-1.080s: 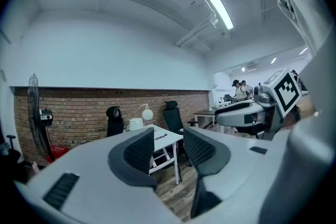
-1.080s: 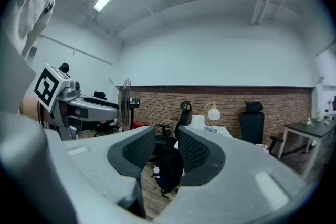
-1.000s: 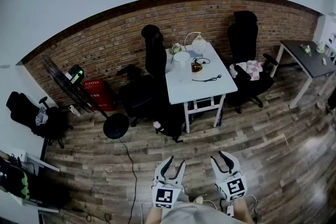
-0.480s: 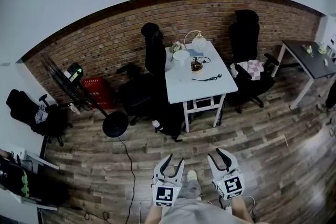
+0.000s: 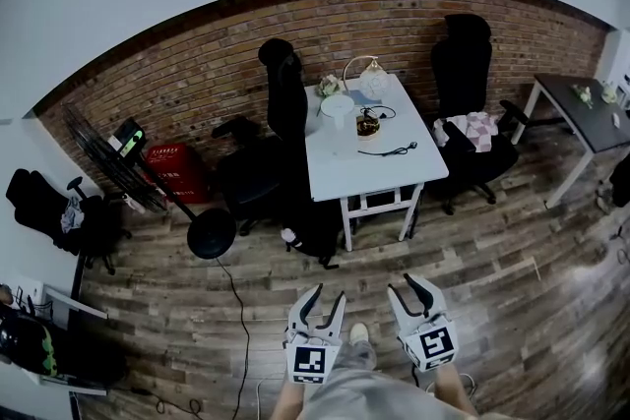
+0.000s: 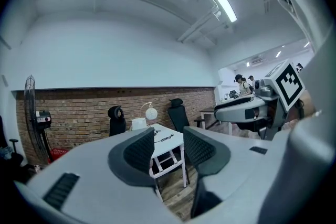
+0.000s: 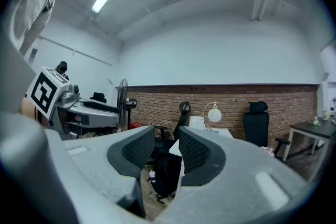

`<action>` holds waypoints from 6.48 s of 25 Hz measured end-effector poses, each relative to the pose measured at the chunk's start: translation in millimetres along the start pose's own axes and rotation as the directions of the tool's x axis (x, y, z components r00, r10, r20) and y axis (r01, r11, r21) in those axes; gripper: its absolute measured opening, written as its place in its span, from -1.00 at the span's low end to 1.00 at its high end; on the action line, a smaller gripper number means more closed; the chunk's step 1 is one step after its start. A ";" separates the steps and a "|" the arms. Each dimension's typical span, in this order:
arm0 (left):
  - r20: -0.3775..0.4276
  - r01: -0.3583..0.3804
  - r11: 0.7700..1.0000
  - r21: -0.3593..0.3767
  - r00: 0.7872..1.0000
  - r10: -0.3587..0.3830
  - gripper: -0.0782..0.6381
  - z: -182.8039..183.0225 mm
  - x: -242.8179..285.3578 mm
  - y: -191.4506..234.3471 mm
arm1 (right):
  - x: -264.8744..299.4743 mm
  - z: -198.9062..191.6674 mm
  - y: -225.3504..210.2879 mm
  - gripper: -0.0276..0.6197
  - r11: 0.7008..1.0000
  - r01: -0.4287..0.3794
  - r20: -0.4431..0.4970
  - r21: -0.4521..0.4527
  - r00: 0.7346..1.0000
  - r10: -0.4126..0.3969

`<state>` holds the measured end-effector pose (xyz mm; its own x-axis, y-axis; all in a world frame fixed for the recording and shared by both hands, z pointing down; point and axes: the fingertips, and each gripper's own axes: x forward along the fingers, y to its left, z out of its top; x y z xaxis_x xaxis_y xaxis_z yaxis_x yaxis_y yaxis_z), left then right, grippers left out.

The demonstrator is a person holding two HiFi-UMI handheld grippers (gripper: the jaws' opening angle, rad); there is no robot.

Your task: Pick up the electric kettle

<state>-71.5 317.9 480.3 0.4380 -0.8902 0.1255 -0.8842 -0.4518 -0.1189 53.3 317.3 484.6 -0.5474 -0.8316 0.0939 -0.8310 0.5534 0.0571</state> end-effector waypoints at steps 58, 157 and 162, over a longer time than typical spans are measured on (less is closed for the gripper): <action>0.112 0.007 1.000 -0.023 0.994 -0.004 -0.29 31.4 121.7 52.1 | 97.0 29.7 -78.4 -0.51 0.997 0.014 0.072 -0.075 0.997 -0.009; -0.380 -0.364 0.929 -0.060 0.869 0.316 -0.06 -78.0 570.7 232.9 | 538.6 -83.6 -350.4 -0.02 0.891 -0.455 -0.230 0.003 0.866 0.443; -0.380 -0.350 0.934 -0.077 0.876 0.297 -0.08 -82.6 580.7 238.7 | 560.8 -99.9 -346.8 0.18 0.872 -0.489 -0.260 -0.029 0.846 0.466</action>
<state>-41.6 -301.9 606.1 0.0594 -0.8917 0.4487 -0.9913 -0.1057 -0.0788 44.5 -336.3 616.8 -0.8244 -0.4335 0.3640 -0.4537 0.8905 0.0330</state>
